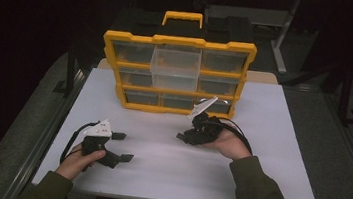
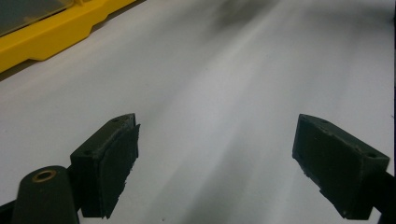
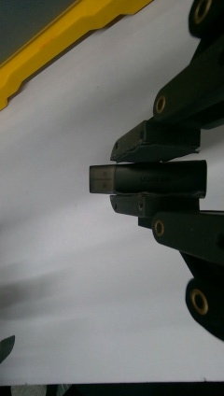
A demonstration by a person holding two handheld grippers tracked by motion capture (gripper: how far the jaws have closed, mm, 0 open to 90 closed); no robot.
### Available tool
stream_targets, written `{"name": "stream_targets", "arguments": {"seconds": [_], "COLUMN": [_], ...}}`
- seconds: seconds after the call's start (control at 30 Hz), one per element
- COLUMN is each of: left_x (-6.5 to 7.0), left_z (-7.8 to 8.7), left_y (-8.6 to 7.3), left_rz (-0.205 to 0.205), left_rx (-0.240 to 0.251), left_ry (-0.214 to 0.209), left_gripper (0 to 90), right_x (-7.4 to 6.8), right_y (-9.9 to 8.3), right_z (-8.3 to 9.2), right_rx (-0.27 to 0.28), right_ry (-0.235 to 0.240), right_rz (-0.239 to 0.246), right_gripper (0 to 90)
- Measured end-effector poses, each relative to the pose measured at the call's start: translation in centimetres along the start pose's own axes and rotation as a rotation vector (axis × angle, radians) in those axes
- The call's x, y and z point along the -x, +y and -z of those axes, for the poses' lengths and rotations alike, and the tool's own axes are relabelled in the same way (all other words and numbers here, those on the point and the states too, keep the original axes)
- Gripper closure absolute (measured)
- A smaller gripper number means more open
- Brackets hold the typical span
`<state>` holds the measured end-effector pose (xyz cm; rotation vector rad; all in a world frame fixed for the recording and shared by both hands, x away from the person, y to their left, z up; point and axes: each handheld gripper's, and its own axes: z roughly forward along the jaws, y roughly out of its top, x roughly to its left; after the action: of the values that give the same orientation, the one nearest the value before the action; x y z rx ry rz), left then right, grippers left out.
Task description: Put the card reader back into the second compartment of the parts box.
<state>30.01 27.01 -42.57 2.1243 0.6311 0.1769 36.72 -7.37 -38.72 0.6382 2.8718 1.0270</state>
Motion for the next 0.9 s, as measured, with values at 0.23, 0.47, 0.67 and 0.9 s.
{"name": "stream_targets", "arguments": {"seconds": [0.23,0.47,0.67,0.9], "left_x": [0.0,0.0,0.0,0.0], "left_z": [0.0,-0.1,0.0,0.0], "left_y": [0.0,0.0,-0.1,-0.1], "left_rz": [0.003,0.003,0.005,0.007], "left_rx": [-0.001,-0.003,-0.001,0.0], "left_ry": [0.001,0.001,0.001,0.001], "left_gripper": [14.2,14.2,14.2,14.2], "right_x": [0.3,0.6,0.8,0.8], "right_y": [-0.4,-0.3,0.2,1.2], "right_z": [1.5,3.1,4.4,6.0], "right_rx": [0.0,0.008,0.013,0.017], "right_ry": [0.006,0.008,0.004,-0.001], "right_rz": [0.006,0.009,0.019,0.027], "right_gripper": [72.6,72.6,72.6,72.6]}}
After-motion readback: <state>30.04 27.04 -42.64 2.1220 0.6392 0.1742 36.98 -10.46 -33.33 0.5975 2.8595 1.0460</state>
